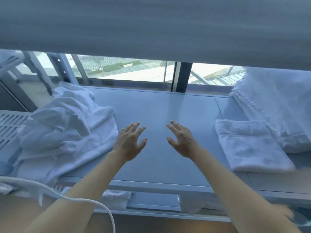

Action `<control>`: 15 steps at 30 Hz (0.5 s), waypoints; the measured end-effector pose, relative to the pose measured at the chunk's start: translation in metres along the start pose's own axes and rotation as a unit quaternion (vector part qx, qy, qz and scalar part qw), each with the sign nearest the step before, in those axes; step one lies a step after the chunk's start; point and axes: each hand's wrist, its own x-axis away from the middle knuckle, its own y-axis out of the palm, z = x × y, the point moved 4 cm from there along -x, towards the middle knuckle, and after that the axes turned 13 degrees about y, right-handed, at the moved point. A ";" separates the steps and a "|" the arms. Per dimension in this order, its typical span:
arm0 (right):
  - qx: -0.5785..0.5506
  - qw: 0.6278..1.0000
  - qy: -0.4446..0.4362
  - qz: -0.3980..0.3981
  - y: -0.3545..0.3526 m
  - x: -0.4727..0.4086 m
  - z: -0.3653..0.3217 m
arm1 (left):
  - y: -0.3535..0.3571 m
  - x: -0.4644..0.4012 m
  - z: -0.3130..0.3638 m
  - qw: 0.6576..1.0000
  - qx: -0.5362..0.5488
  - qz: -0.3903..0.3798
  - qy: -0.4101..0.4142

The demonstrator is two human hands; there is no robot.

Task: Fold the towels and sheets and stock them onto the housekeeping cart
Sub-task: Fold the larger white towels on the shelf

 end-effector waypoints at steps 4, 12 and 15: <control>0.000 0.999 -0.038 -0.021 0.040 -0.020 -0.095 | -0.047 0.053 -0.088 0.998 -0.054 0.033 -0.032; -0.001 0.992 -0.110 -0.054 0.110 -0.053 -0.272 | -0.099 0.164 -0.240 0.974 -0.086 -0.017 -0.208; -0.010 0.990 -0.119 -0.081 0.131 -0.062 -0.319 | -0.091 0.186 -0.259 0.972 -0.069 -0.068 -0.214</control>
